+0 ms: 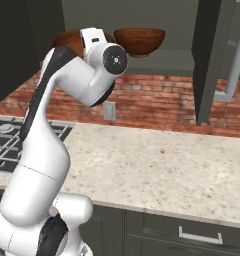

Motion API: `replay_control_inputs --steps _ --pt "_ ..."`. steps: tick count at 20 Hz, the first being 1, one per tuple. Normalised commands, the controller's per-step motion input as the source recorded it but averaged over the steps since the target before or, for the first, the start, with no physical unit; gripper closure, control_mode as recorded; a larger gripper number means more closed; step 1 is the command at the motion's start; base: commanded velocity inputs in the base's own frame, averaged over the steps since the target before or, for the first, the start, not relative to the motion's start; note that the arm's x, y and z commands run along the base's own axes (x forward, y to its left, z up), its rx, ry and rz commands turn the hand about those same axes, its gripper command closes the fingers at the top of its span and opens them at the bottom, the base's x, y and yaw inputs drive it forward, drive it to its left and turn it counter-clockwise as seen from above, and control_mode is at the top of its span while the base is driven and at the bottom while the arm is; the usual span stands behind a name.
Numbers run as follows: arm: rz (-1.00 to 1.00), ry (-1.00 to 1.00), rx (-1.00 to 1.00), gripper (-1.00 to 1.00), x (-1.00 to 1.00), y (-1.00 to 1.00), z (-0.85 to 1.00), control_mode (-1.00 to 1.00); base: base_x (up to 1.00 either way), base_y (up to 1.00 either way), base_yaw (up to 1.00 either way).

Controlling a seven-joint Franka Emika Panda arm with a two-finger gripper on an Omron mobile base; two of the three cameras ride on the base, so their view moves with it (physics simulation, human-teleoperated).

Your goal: Pick up the bowls from the cabinet and place each bowl in front of a stool on the dining counter.

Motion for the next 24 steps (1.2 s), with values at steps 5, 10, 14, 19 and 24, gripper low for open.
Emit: replay_control_inputs --steps 5,10,14,19,24 --pt "0.02 0.02 -0.05 1.00 -1.00 -0.35 -0.04 -1.00 0.00 0.00 0.00" --pt "0.04 0.10 -0.08 1.00 -1.00 -0.21 -0.16 -1.00 0.00 0.00 0.00" --pt "0.05 0.15 -0.08 1.00 -1.00 -0.26 -0.32 -1.00 0.00 0.00 0.00" --pt "0.02 0.08 -0.01 1.00 -1.00 -0.22 -0.50 -1.00 0.00 0.00 0.00" --pt "0.00 0.00 0.00 1.00 -0.66 0.00 -0.48 -1.00 0.00 0.00 0.00"
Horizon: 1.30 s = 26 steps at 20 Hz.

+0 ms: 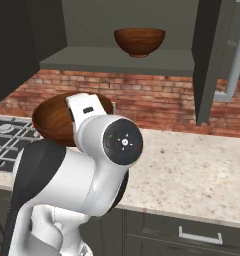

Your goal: Pick up the bowls from the cabinet and place each bowl in front of a stool on the dining counter.

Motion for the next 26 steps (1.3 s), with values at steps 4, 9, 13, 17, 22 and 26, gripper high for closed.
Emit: replay_control_inputs --steps 4,9,13,17,22,26 --pt "0.00 0.00 0.00 1.00 -0.21 0.00 -0.48 -1.00 0.00 0.00 0.00" --pt "0.00 0.00 0.00 1.00 0.00 0.00 -0.40 -1.00 0.00 0.00 0.00" --pt "0.00 0.00 0.00 1.00 0.00 0.00 -0.37 -1.00 0.00 0.00 0.00" --pt "0.00 0.04 0.00 1.00 0.08 0.02 -0.38 -1.00 0.00 0.00 0.00" --pt "0.00 0.06 0.00 1.00 0.14 0.12 -0.31 -1.00 0.00 0.00 0.00" --pt "0.00 0.00 0.03 1.00 0.11 0.27 -0.19 -1.00 0.00 0.00 0.00"
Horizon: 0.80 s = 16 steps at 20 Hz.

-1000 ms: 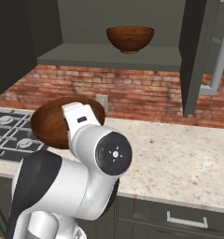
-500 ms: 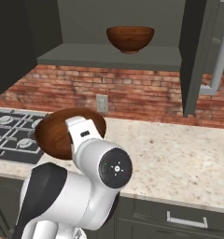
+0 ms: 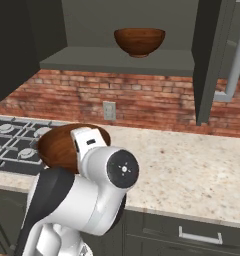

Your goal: Pick up the bowls from the cabinet and place each bowl in front of a stool on the dining counter.

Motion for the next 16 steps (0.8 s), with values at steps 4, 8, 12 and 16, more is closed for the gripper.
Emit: replay_control_inputs --steps 4,8,12,16 --pt "0.00 0.00 0.00 1.00 0.06 0.29 -0.17 -1.00 0.00 0.00 0.00" --pt "0.00 0.00 0.00 1.00 0.00 0.10 -0.03 -1.00 0.00 0.00 0.00" --pt "0.00 0.00 0.00 1.00 0.00 0.00 0.00 1.00 0.00 0.00 0.00" --pt "0.00 0.00 0.00 1.00 0.00 0.00 0.00 1.00 -0.24 0.00 -0.12"
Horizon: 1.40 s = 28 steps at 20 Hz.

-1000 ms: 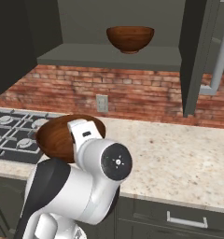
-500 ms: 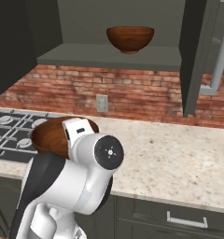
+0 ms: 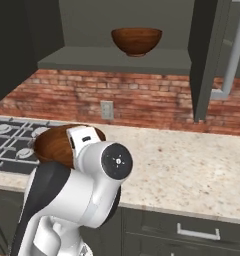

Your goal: Pick up the bowls from the cabinet and place each bowl in front of a stool on the dining counter.

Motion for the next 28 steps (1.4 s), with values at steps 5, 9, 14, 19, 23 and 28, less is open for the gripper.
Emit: replay_control_inputs --steps 5,9,14,19,23,28 --pt "0.00 0.00 0.00 1.00 0.00 0.00 0.00 1.00 -0.69 -0.10 -0.41" --pt "0.00 0.00 0.00 1.00 0.00 0.00 0.00 1.00 -0.83 -0.09 -0.44" --pt "0.00 0.00 0.00 1.00 0.00 0.00 0.00 1.00 -0.81 -0.03 -0.43" --pt "0.00 0.00 0.00 1.00 0.00 0.00 0.00 1.00 -0.73 -0.19 -0.55" --pt "0.00 0.00 0.00 1.00 0.00 0.00 0.00 1.00 -0.67 -0.19 -0.61" --pt "0.00 0.00 0.00 1.00 0.00 0.00 0.00 1.00 -0.19 -0.16 -0.75"
